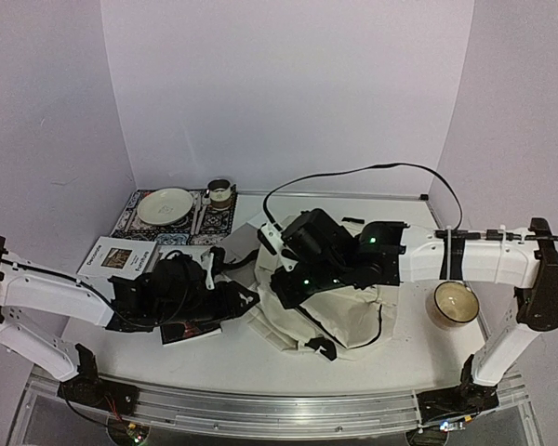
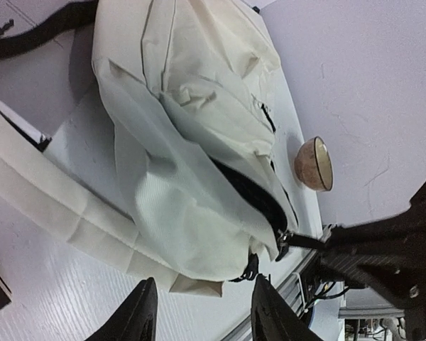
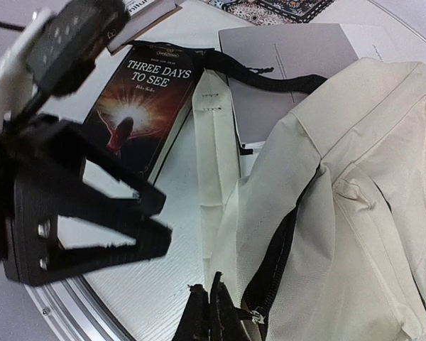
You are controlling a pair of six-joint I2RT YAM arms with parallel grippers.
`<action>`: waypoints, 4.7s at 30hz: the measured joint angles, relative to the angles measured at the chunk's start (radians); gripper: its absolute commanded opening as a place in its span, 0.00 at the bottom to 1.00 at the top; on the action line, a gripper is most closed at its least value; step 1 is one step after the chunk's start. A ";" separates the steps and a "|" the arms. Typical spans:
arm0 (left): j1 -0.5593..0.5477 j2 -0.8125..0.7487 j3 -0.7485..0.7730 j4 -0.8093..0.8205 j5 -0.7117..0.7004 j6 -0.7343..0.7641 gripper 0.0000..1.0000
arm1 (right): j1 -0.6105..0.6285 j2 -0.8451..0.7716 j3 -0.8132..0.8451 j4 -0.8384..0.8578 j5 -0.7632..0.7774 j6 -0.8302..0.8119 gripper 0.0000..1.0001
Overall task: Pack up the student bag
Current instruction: Hold the largest pocket of the student bag, then zip the student bag into the largest pocket of the bag, then hold the largest pocket of the student bag, then unzip the largest pocket of the student bag.
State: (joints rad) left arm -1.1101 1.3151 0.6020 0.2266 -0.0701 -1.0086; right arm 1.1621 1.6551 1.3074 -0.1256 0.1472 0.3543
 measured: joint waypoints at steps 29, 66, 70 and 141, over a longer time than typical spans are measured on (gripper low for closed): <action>-0.116 0.228 0.018 0.424 -0.167 -0.020 0.18 | -0.001 0.087 0.118 0.111 -0.046 0.118 0.00; -0.187 0.177 -0.097 0.455 -0.188 -0.002 0.49 | -0.133 0.213 0.161 0.138 -0.115 0.039 0.00; -0.170 0.099 -0.163 0.455 -0.197 -0.023 0.51 | -0.120 0.140 0.103 0.143 -0.145 0.052 0.00; 0.396 0.597 0.697 -0.245 0.456 0.302 0.46 | 0.036 -0.327 -0.382 -0.108 -0.197 0.052 0.00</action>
State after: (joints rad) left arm -0.7140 1.9122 1.2991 -0.0187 0.3864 -0.7066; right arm 1.1977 1.3281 0.9249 -0.2334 -0.0495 0.4063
